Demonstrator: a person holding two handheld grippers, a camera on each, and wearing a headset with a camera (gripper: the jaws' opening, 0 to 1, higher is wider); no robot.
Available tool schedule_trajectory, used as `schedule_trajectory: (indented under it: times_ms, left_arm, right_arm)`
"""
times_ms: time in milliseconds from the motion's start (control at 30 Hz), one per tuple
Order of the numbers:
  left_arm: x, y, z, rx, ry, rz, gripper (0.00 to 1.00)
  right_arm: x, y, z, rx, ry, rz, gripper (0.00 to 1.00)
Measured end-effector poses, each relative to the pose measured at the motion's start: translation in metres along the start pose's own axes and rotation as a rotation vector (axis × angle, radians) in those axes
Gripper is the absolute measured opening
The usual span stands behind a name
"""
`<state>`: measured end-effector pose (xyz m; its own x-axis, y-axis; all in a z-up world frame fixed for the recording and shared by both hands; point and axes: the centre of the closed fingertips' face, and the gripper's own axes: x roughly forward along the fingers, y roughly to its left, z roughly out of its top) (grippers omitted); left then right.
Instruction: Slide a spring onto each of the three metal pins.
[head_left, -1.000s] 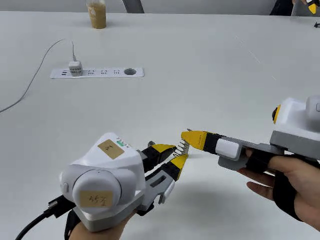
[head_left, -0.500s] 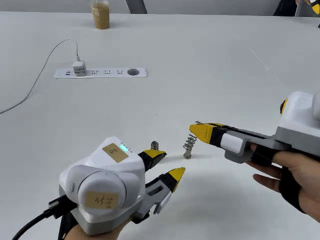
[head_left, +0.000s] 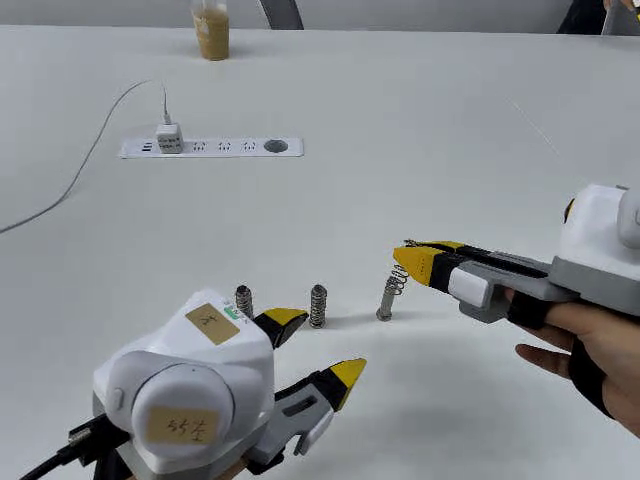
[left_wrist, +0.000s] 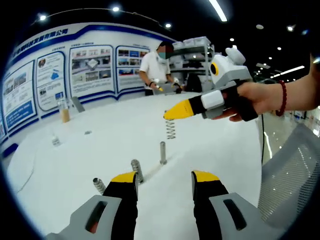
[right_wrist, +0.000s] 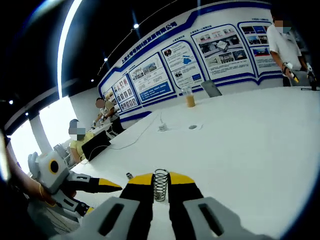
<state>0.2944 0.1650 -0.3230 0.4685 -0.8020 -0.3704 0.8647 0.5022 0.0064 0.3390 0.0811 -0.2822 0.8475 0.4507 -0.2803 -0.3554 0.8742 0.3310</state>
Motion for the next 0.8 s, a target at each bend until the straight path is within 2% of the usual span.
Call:
schedule_trajectory:
  times_ms: [467,800]
  left_arm:
    - [-0.014,0.020,-0.004,-0.017,0.003,0.053,0.62]
    - [-0.019,0.030,-0.008,-0.066,0.000,0.077,0.73]
  right_arm:
    - [0.010,-0.014,-0.002,-0.066,0.018,-0.034,0.11]
    - [0.017,-0.019,-0.006,-0.129,0.034,-0.049,0.11]
